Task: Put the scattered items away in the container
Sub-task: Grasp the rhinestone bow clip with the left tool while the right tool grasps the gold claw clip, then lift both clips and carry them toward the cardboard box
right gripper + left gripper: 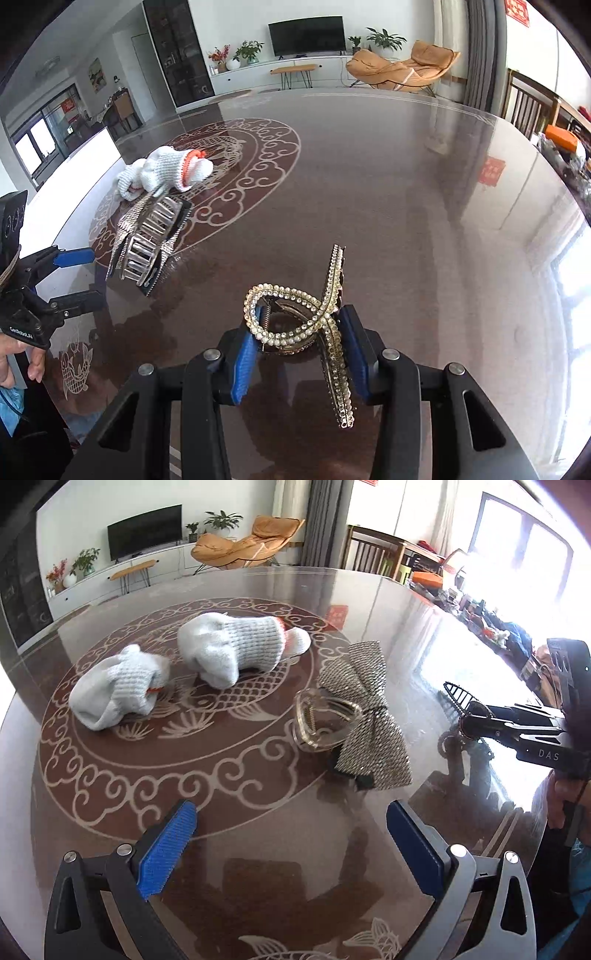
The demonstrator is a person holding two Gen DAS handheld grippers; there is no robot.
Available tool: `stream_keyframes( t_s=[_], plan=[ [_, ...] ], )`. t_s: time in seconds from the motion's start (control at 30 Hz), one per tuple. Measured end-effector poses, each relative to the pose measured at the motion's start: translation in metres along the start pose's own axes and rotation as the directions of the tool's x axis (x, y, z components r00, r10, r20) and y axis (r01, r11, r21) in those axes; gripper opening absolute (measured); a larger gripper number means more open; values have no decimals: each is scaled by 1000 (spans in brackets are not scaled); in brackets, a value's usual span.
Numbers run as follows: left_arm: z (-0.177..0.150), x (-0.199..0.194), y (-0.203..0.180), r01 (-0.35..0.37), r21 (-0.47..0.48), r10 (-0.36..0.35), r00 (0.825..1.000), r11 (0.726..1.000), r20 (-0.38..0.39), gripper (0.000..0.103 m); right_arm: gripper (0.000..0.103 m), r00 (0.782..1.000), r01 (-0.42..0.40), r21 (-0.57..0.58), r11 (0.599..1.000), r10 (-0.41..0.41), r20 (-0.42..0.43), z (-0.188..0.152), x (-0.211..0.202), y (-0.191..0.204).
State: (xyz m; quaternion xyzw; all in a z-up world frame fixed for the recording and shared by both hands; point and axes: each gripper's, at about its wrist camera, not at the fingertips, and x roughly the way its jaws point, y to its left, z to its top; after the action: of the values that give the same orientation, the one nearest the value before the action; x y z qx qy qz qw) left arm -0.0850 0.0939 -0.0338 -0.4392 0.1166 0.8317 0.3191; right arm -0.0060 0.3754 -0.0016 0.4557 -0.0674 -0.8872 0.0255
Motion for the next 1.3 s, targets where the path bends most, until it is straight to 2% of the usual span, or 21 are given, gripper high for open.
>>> stream_keyframes(
  t_s=[0.1, 0.17, 0.3, 0.37, 0.43, 0.53, 0.63, 0.67, 0.7, 0.73, 0.83, 0.9, 1.0, 1.1, 1.2, 1.3],
  plan=[
    [16, 19, -21, 1, 99, 0, 1000, 995, -14, 103, 44, 999, -37, 64, 997, 36, 18, 0, -4, -15],
    [24, 25, -25, -14, 115, 17, 1000, 993, -22, 103, 44, 1000, -9, 40, 999, 8, 18, 2, -3, -10],
    [45, 34, -20, 30, 41, -29, 999, 999, -33, 103, 46, 999, 46, -20, 999, -46, 27, 0, -1, 4],
    [53, 41, -25, -5, 29, 7, 999, 1000, -42, 103, 46, 999, 44, -9, 999, -44, 31, 0, 0, 3],
    [56, 49, -32, -73, 59, 76, 995, 996, -60, 103, 46, 998, 48, -11, 999, -47, 38, 1, 2, 3],
    [62, 51, -34, -78, 37, 81, 995, 996, -63, 103, 46, 997, 50, -10, 999, -50, 61, -1, 1, 2],
    [64, 51, -35, -71, 45, 75, 993, 996, -86, 103, 51, 996, 62, -35, 997, -59, 69, -2, 3, 7],
    [64, 50, -35, -76, 47, 79, 993, 996, -85, 96, 51, 995, 75, -52, 996, -72, 64, -2, 3, 10],
    [63, 44, -34, -78, 40, 81, 995, 996, -64, 84, 49, 995, 82, -57, 995, -79, 61, -1, 4, 10],
    [63, 37, -32, -84, 24, 85, 995, 996, -47, 53, 44, 996, 64, -40, 997, -62, 58, 0, 3, 8],
    [54, 24, -22, -50, -80, 47, 998, 996, -40, 53, 43, 999, -2, 16, 1000, 1, 52, -1, 1, 3],
    [41, 11, -25, -69, -101, 67, 997, 993, -25, 53, 43, 998, -33, 28, 999, 31, 57, -3, -1, 4],
    [21, -13, -35, -121, -113, 122, 993, 986, 0, 53, 43, 987, -133, 39, 990, 128, 95, -4, -9, 13],
    [8, -33, -43, -196, -105, 198, 980, 975, 5, 53, 43, 987, -123, -31, 992, 125, 103, -4, -9, 35],
    [-1, -47, -43, -244, -114, 246, 969, 963, 6, 53, 43, 983, -152, -58, 987, 157, 98, -10, -7, 53],
    [-11, -57, -43, -270, -123, 273, 962, 955, 15, 53, 43, 982, -139, -121, 983, 153, 113, -16, -11, 73]
  ],
)
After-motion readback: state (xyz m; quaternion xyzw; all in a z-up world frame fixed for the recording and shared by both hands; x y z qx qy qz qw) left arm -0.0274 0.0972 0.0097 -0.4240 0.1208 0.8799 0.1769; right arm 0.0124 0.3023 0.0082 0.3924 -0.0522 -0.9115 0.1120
